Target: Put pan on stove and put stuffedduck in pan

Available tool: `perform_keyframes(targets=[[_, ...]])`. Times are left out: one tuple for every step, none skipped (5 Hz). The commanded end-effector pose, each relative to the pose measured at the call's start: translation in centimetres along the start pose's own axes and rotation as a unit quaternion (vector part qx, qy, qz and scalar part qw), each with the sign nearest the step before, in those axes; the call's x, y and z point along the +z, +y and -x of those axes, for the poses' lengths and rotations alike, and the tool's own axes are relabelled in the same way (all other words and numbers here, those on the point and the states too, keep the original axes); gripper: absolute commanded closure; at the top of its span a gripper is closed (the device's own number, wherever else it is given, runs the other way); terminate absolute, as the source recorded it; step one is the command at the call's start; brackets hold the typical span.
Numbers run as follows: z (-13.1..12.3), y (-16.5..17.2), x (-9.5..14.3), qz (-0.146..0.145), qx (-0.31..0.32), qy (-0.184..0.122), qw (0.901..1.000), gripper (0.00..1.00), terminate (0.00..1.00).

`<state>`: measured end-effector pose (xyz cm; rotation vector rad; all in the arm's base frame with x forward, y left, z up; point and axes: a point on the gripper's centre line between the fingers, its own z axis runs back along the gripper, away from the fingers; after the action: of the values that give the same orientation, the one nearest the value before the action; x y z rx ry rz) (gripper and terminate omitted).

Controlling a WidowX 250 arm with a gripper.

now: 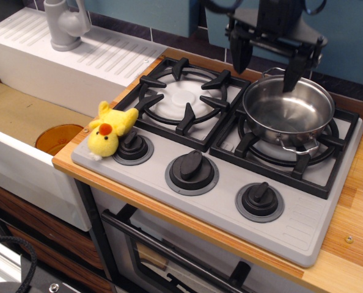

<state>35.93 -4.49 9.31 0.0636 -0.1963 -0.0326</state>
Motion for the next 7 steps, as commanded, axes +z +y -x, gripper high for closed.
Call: perform_keyframes(targets=[[-0.1,1.5,0.7,-0.020,0.009,-0.036,0.9991,0.00,0.00],[0.3,1.6,-0.4,-0.018,0.014,-0.044,0.9988,0.00,0.00],[0.0,1.4,-1.9,-0.009,0.014,-0.050,0.9986,0.00,0.00],[-0.6,1.4,-2.9,-0.001,0.006,-0.050,0.9987,0.00,0.00],[-1.1,1.5,-3.2,0.001,0.000,-0.048,0.9988,0.00,0.00],[-1.2,1.3,-3.3,-0.002,0.002,-0.042,0.9991,0.00,0.00],[-1.2,1.1,-3.0,-0.013,-0.001,-0.029,0.9995,1.00,0.00]])
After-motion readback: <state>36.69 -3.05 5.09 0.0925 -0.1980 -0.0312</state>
